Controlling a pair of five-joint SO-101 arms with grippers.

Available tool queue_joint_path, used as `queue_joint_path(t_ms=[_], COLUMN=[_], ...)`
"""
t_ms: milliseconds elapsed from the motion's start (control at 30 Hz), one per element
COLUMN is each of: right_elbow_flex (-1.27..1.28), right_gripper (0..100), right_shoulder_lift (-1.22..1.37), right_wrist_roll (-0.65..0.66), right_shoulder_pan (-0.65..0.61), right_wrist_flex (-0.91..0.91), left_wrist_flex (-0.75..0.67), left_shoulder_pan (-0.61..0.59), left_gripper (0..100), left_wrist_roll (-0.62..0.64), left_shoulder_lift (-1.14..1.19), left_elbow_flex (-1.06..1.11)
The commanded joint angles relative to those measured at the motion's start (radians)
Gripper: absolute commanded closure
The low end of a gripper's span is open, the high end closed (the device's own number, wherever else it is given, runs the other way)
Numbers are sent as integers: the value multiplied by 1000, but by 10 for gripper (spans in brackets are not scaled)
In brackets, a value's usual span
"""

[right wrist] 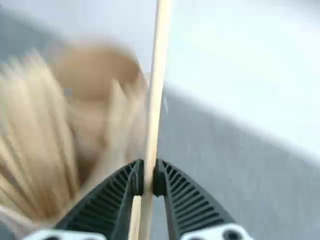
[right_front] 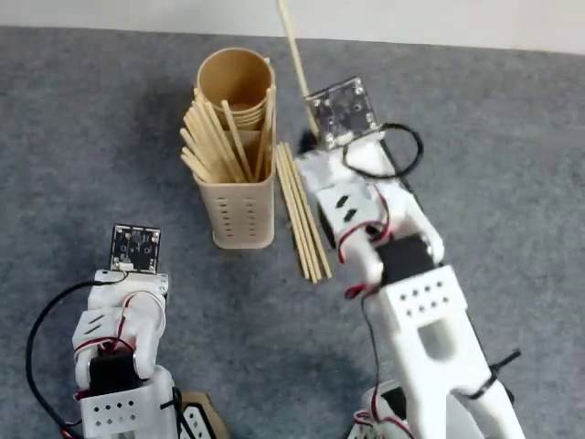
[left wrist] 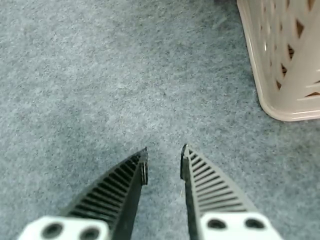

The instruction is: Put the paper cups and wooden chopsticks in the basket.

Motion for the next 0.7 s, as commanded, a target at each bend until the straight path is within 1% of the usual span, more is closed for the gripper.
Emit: queue_joint_path(t_ms=[0, 100, 233, 333, 400, 500, 667], right_elbow_flex=[-42, -13, 91, 186, 251, 328, 417], right_gripper=[993, 993, 993, 993, 993, 993, 988], right_shoulder_lift=[-39, -4, 53, 108, 142, 179, 188], right_wrist_roll=[-11, -12, -12, -12, -11, -11, -8], right_shoulder_pan=[-134, -219, -278, -285, -263, -222, -160], right_wrist_flex=[-283, -495, -745, -912, -1000, -1072, -1079], left_wrist_flex=[-18, -18, -18, -18, -18, -18, -18], left_shoulder_pan=[12, 12, 12, 12, 12, 12, 12], left_gripper=[873, 873, 873, 873, 873, 873, 873], left_wrist_roll=[-8, -8, -8, -8, -8, -8, -8], left_shoulder_lift=[-7, -7, -7, -7, -7, -7, -7], left_elbow_flex=[-4, -4, -4, -4, -4, -4, -4])
